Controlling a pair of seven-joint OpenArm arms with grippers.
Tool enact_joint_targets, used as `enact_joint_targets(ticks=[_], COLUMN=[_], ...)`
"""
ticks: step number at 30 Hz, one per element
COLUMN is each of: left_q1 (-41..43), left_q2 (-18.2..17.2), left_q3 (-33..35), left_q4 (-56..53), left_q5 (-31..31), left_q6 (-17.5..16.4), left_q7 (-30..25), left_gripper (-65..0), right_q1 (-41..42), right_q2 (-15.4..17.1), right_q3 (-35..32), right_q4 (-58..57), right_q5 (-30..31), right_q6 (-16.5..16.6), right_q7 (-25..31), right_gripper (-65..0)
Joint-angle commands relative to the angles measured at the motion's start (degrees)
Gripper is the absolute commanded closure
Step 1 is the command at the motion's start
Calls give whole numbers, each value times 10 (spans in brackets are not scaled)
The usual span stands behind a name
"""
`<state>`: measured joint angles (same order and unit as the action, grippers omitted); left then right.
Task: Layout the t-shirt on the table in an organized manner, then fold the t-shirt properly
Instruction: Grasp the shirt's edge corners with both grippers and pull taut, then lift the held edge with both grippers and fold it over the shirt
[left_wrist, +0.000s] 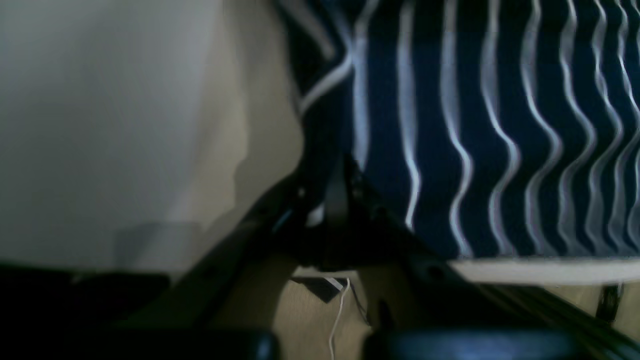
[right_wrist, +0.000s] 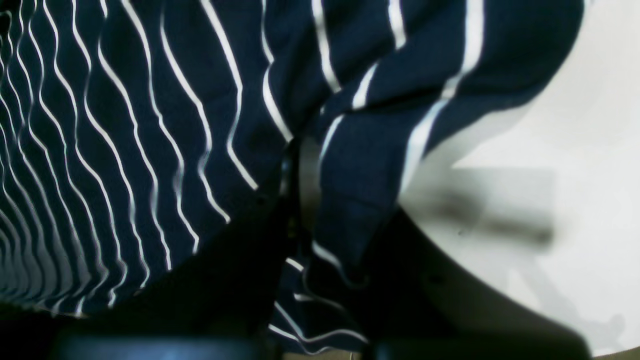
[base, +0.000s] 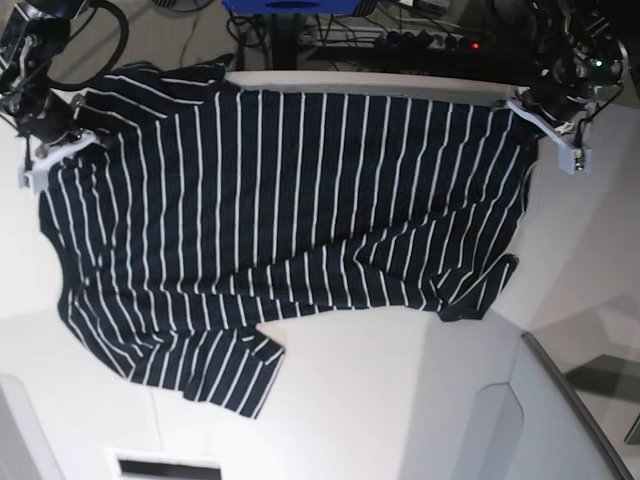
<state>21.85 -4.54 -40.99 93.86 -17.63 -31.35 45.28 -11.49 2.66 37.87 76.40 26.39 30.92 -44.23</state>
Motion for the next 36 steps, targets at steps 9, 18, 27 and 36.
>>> enact_joint_targets(ticks=[9,18,27,36], left_q1=[11,12,-62,-253], left_q2=[-9,2,-40,-73], left_q3=[-24,-25,28,176], left_q4=[5,6,38,2], left_q5=[-1,-1,19,186], left_q6=[5,5,7,46], left_q7=[-11,-12,-8,-7], left_gripper=[0,0,0,0], right_q1=[2,2,58,220], right_q2=[25,25,59,151], right_q3=[-4,-3,-5,-100], right_q4=[1,26,81,58], right_q5=[5,6,5,5], right_q6=[2,5,3,2], right_q7=[8,-29,-59,-91], right_gripper=[0,0,0,0])
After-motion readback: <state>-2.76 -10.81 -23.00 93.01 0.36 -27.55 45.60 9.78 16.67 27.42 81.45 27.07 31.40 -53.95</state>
